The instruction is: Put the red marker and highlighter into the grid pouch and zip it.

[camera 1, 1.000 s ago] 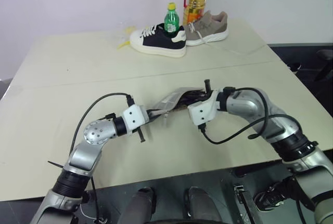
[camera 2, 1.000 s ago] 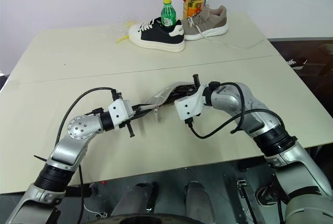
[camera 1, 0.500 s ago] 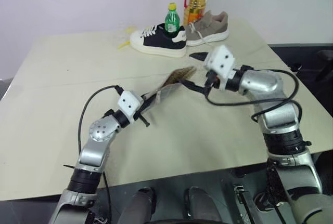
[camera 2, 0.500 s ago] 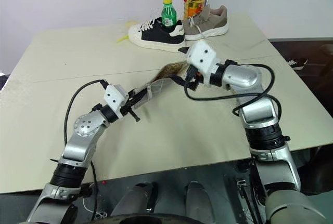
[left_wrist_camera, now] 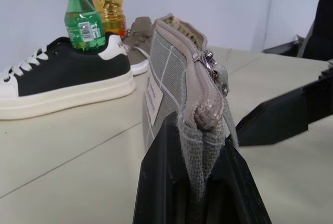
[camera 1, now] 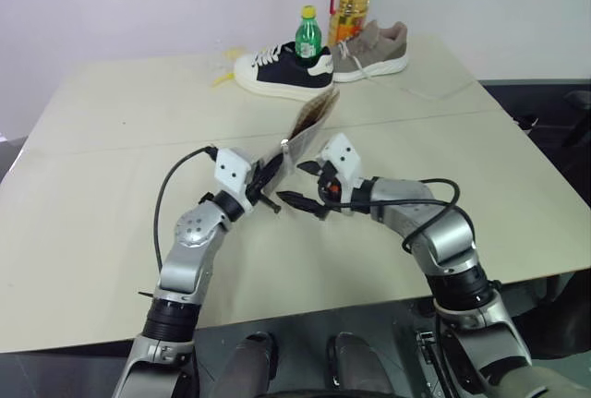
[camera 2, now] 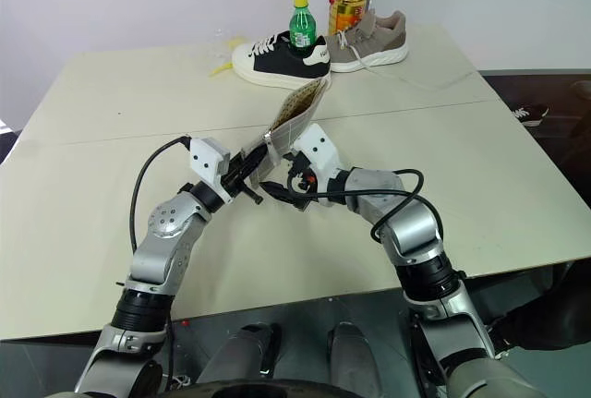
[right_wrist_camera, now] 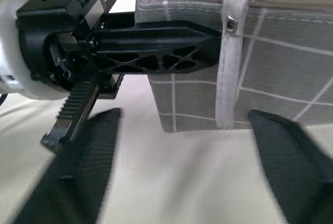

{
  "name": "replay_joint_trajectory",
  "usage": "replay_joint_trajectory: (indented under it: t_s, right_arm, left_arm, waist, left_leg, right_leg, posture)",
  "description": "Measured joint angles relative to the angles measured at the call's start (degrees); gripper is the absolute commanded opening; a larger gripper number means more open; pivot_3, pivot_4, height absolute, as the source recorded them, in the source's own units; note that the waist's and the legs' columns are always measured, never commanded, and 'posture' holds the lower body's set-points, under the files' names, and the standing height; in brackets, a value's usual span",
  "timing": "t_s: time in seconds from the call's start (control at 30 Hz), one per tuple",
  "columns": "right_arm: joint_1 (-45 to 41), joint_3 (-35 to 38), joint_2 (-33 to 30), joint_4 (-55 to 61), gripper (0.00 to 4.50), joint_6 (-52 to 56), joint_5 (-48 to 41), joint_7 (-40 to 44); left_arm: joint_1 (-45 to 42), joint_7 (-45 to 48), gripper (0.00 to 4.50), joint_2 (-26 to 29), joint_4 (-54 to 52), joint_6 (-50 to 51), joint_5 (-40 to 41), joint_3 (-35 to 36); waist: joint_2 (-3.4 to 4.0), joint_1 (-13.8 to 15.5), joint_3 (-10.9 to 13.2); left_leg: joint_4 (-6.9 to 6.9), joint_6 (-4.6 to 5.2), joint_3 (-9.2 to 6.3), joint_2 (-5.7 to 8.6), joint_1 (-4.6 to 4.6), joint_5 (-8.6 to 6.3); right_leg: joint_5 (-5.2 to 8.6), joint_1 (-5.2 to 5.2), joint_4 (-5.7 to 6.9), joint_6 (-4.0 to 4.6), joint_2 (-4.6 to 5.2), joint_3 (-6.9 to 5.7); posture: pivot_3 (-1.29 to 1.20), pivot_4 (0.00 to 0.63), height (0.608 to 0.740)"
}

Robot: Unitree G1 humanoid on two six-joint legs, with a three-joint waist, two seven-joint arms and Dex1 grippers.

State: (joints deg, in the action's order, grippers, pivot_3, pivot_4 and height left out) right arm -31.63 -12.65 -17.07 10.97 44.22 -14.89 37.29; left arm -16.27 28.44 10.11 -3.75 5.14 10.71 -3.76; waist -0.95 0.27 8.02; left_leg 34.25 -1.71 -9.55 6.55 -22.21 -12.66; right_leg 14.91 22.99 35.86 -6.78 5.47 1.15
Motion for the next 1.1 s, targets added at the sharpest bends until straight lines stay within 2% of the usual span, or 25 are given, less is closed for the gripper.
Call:
replay_joint_trajectory:
  t_s: [0.13, 0.17, 0.4, 0.5, 0.67, 0.8, 1.0, 1.03, 1.1]
  right_arm:
    - [-0.90, -0.05, 0.52, -1.52, 0.23, -1.07, 0.90, -1.78]
    - [-0.90, -0.05, 0.44, -1.74, 0.08, -1.23, 1.15, -2.04]
    - [-1.12, 0.41, -2.38, -2.32, 0.08, -3.00, 2.42, -2.88]
    - [-3.05, 2.80, -4.59, -4.75, 0.08, -4.82, 3.71, -4.58]
    - [-8.58, 7.27, -7.64, -13.08, 0.08, -8.98, 7.19, -9.41]
    - [-10.25, 7.55, -9.16, -19.28, 0.08, -11.62, 10.93, -12.90]
    - [-9.04, 5.56, -10.55, -19.35, 0.08, -12.44, 12.56, -9.66]
    - [-8.04, 4.71, -11.60, -17.76, 0.31, -12.36, 12.35, -7.42]
    - [-5.91, 3.75, -12.61, -14.98, 0.91, -11.79, 11.35, -3.59]
  left_arm:
    - [0.30, 0.27, 0.00, 0.22, -0.83, 0.65, 0.00, -0.10]
    - [0.30, 0.29, 0.00, 0.39, -0.98, 0.65, 0.00, -0.10]
    - [1.17, 0.58, 0.00, 1.87, -0.98, 0.57, -0.24, -0.10]
    - [2.33, 1.19, 0.00, 3.63, -0.97, 0.40, -0.83, -0.07]
    - [3.47, 2.67, 0.00, 6.63, -1.83, -1.50, -1.03, 0.12]
    - [5.01, 4.13, 0.00, 8.33, -3.19, -2.23, -0.82, 0.13]
    - [7.21, 5.86, 0.00, 10.10, -4.81, -2.18, -0.12, 0.09]
    - [7.76, 6.21, 0.00, 10.52, -5.16, -1.99, 0.05, 0.12]
    - [9.13, 7.02, 0.69, 11.07, -6.03, -0.94, 1.48, 0.32]
  waist:
    - [0.00, 0.16, 0.00]
    - [0.00, 0.16, 0.00]
    - [0.00, 0.13, 0.00]
    - [0.00, 0.15, 0.00]
    - [0.00, 0.14, 0.00]
    - [0.01, 0.12, 0.00]
    - [0.02, -0.06, 0.01]
    - [0.02, -0.07, 0.01]
    - [0.02, -0.17, 0.01]
  left_leg:
    - [0.00, 0.00, 0.00, 0.01, 0.00, 0.00]
    - [0.00, 0.00, 0.00, 0.01, 0.00, 0.00]
    - [0.00, 0.00, 0.01, 0.01, 0.00, 0.00]
    - [-0.01, 0.00, 0.01, 0.01, 0.00, 0.00]
    - [-0.04, 0.00, 0.02, 0.01, 0.00, 0.00]
    - [-0.07, -0.01, 0.07, 0.00, -0.01, 0.00]
    - [-0.09, 0.00, 0.06, -0.03, -0.01, 0.00]
    - [-0.09, 0.00, 0.07, -0.03, -0.01, 0.00]
    - [-0.09, 0.00, 0.07, -0.03, -0.01, 0.00]
  right_leg:
    - [0.00, 0.01, 0.01, 0.00, 0.00, 0.00]
    - [0.00, 0.01, 0.01, 0.00, 0.00, 0.00]
    - [0.00, 0.01, 0.01, 0.00, 0.00, 0.00]
    - [0.00, 0.02, 0.01, 0.00, 0.00, 0.00]
    - [0.01, 0.04, 0.01, 0.01, 0.01, 0.01]
    - [0.01, 0.07, 0.02, 0.01, 0.02, 0.06]
    - [0.01, 0.09, 0.02, 0.02, 0.00, 0.08]
    - [0.01, 0.08, 0.01, 0.02, 0.00, 0.08]
    - [0.01, 0.08, 0.00, 0.01, 0.01, 0.08]
  posture:
    - [0.00, 0.150, 0.740]
    - [0.00, 0.150, 0.740]
    - [0.00, 0.150, 0.740]
    - [0.00, 0.150, 0.740]
    - [0.00, 0.150, 0.740]
    - [0.00, 0.150, 0.740]
    - [0.00, 0.150, 0.740]
    - [0.00, 0.150, 0.740]
    - [0.00, 0.150, 0.740]
